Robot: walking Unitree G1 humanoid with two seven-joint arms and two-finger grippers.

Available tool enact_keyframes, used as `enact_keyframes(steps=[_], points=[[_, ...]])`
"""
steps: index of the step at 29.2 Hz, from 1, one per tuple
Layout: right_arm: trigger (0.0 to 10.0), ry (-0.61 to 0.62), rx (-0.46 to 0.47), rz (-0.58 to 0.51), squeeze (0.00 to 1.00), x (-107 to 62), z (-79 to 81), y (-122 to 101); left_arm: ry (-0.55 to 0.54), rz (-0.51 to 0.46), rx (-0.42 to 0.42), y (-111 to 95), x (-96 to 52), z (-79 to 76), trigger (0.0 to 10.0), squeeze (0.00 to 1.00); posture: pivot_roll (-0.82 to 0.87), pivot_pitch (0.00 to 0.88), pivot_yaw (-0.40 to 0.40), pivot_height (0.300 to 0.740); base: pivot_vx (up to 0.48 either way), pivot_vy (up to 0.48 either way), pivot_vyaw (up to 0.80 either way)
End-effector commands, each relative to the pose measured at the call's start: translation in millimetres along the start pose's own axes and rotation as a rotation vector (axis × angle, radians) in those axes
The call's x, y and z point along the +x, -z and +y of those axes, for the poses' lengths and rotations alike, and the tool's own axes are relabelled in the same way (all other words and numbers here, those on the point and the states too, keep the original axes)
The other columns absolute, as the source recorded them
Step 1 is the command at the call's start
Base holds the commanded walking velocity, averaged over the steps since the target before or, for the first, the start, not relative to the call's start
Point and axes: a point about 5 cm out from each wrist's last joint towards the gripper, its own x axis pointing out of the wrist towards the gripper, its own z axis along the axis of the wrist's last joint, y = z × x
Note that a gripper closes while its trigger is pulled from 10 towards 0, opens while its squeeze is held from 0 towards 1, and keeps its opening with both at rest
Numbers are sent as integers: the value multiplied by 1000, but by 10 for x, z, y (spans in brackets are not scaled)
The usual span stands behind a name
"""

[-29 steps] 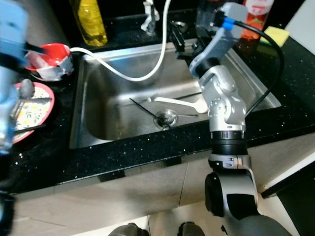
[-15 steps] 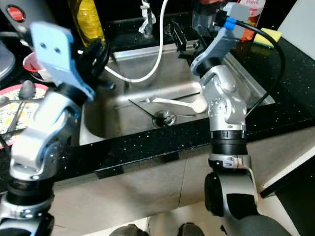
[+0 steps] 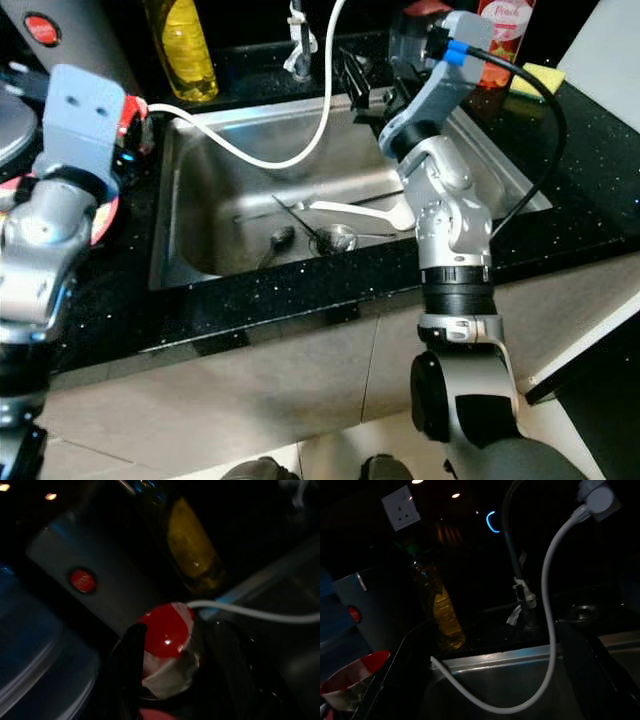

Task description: Kitchen organization

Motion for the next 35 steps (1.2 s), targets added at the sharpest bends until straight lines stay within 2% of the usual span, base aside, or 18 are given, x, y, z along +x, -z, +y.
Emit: enact_keyframes(steps=[1, 2, 3, 4, 5, 7, 8, 10, 13, 19, 21, 23, 29, 32, 33, 35], points=[[10000, -11, 5, -4, 0, 24, 35, 10, 12, 26, 29, 31, 39, 109, 10000, 0, 175, 54, 50, 740, 0, 0, 0], [10000, -8, 7, -18, 0, 32, 35, -22, 74, 96, -4, 126, 117, 118, 10000, 0, 172, 57, 54, 740, 0, 0, 0], [10000, -8, 7, -18, 0, 32, 35, -22, 74, 96, -4, 126, 117, 118, 10000, 0, 172, 57, 54, 740, 0, 0, 0], [10000, 0, 8, -26, 0, 29, 27, -44, 112, 160, -27, 209, 193, 144, 10000, 0, 168, 71, 62, 740, 0, 0, 0], [10000, 0, 8, -26, 0, 29, 27, -44, 112, 160, -27, 209, 193, 144, 10000, 0, 168, 71, 62, 740, 0, 0, 0], [10000, 9, 1, -28, 0, -13, 5, -70, 107, 227, -115, 308, 349, 309, 10000, 0, 150, 87, 75, 740, 0, 0, 0], [10000, 9, 1, -28, 0, -13, 5, -70, 107, 227, -115, 308, 349, 309, 10000, 0, 150, 87, 75, 740, 0, 0, 0], [10000, 23, -12, -26, 0, -66, -31, -95, 108, 239, -198, 346, 456, 474, 10000, 0, 129, 104, 86, 740, 0, 0, 0], [10000, 34, -20, -25, 0, -96, -53, -109, 138, 239, -237, 355, 498, 522, 10000, 0, 119, 114, 92, 740, 0, 0, 0], [10000, 47, -37, -21, 0, -167, -76, -140, 156, 238, -209, 311, 579, 644, 10000, 0, 88, 131, 102, 740, 0, 0, 0], [10000, 51, -42, -21, 0, -176, -86, -151, 189, 248, -228, 315, 586, 660, 10000, 0, 81, 138, 107, 740, 0, 0, 0], [10000, 57, -50, -25, 0, -192, -98, -184, 253, 284, -240, 350, 578, 706, 10000, 0, 76, 149, 114, 740, 0, 0, 0], [10000, 61, -51, -21, 0, -217, -83, -195, 296, 350, -212, 410, 574, 802, 10000, 0, 76, 165, 124, 740, 0, 0, 0], [10000, 64, -49, -18, 0, -224, -82, -188, 330, 366, -215, 414, 566, 801, 10000, 0, 80, 165, 124, 740, 0, 0, 0], [10000, 66, -48, -14, 0, -233, -82, -180, 375, 387, -202, 443, 552, 771, 10000, 0, 80, 165, 124, 740, 0, 0, 0], [10000, 66, -46, -11, 0, -235, -78, -176, 390, 412, -184, 499, 536, 757, 10000, 0, 84, 161, 120, 740, 0, 0, 0]])
